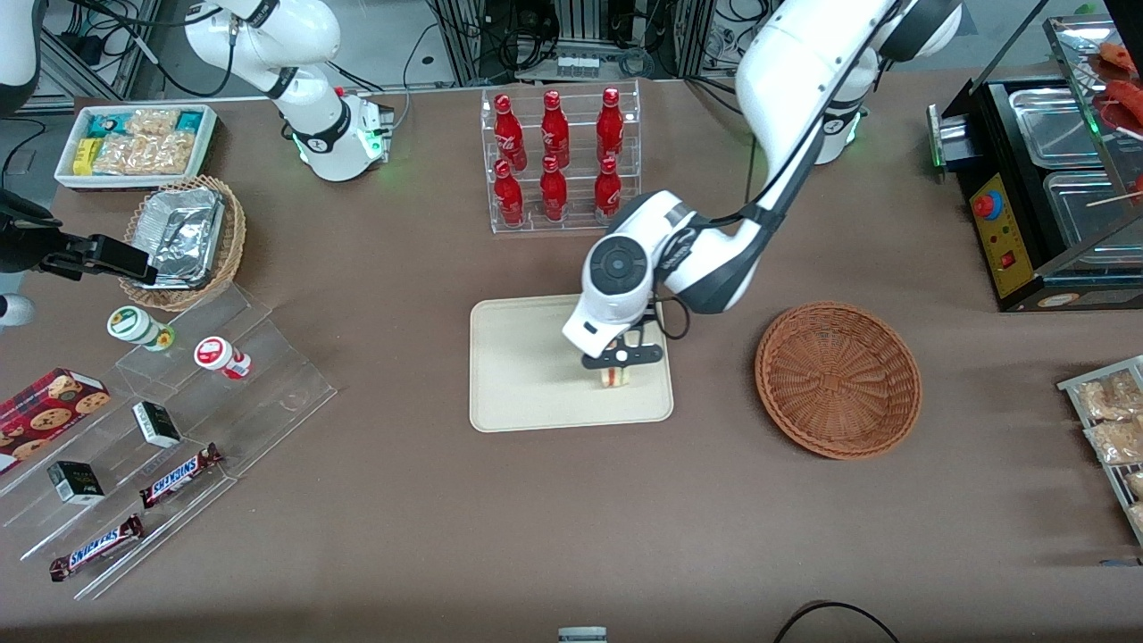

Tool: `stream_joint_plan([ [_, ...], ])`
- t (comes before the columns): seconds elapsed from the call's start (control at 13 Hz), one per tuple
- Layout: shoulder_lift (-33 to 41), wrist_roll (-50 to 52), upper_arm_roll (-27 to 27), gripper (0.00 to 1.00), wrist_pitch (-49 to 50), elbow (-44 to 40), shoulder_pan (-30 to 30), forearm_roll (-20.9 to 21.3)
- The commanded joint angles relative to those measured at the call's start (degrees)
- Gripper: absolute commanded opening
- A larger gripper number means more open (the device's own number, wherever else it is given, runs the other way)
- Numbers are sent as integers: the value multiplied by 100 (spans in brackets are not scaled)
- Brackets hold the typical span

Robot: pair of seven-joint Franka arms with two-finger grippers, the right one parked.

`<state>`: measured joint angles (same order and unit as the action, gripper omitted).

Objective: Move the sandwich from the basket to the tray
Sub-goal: 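Carry the held sandwich over to the cream tray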

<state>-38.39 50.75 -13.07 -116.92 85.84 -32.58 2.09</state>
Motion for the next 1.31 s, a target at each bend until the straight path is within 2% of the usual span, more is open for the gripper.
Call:
stream_joint_plan([
  [0.0, -493, 400, 76, 0, 73, -734, -231, 46],
  [0.31, -652, 672, 120, 0, -58, -884, -459, 204],
  [0.46, -783, 953, 103, 0, -121, -981, -503, 457],
  [1.08, -1056, 1201, 94, 0, -129, -1218, -548, 476],
  [1.15, -1065, 1201, 94, 14, -129, -1219, -548, 468],
  [1.23, -1074, 1183, 103, 45, -138, -1219, -548, 476],
])
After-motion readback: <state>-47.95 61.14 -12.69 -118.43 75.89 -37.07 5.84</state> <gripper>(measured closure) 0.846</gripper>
